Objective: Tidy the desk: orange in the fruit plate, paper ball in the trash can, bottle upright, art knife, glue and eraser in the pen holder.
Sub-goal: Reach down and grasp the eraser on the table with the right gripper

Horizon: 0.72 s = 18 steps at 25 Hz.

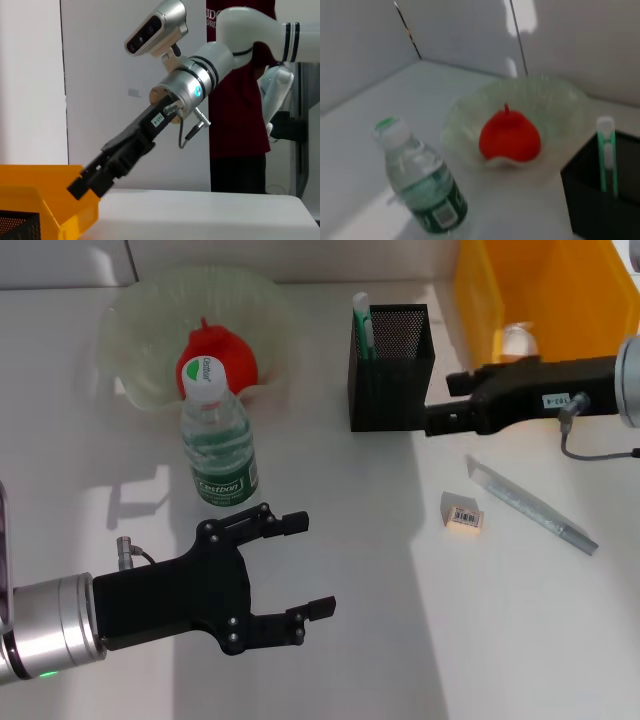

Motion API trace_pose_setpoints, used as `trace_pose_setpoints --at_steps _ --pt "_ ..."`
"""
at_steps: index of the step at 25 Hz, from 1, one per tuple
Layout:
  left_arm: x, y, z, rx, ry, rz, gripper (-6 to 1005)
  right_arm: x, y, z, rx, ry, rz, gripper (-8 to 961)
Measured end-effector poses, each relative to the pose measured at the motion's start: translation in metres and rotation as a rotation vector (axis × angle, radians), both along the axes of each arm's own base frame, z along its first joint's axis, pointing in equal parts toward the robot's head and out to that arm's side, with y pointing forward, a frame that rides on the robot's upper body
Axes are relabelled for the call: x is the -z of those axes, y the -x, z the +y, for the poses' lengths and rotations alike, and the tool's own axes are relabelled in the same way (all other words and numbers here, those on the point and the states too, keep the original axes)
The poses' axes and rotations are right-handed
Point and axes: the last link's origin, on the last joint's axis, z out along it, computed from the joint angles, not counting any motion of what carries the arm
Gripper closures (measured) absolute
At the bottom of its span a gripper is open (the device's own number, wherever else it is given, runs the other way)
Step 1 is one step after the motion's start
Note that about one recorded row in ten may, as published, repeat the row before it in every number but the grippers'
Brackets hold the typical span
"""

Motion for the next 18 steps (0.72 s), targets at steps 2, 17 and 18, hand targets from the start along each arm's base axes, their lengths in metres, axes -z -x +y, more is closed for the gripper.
trace_pose_setpoints --at_steps 2,17,18 --pt "0.0 0.0 0.0 0.0 0.0 0.0 170 -0.004 0.002 -0.006 0.037 0.052 -0.108 127" --pt "0.0 -0.001 0.002 0.005 -0.001 0.0 170 -0.004 0.001 -0.007 -0.052 0.273 -0.573 140" --pt "0.0 -0.001 0.002 0.005 -0.001 0.0 170 -0.002 0.001 -0.005 -0.058 0.273 -0.591 141"
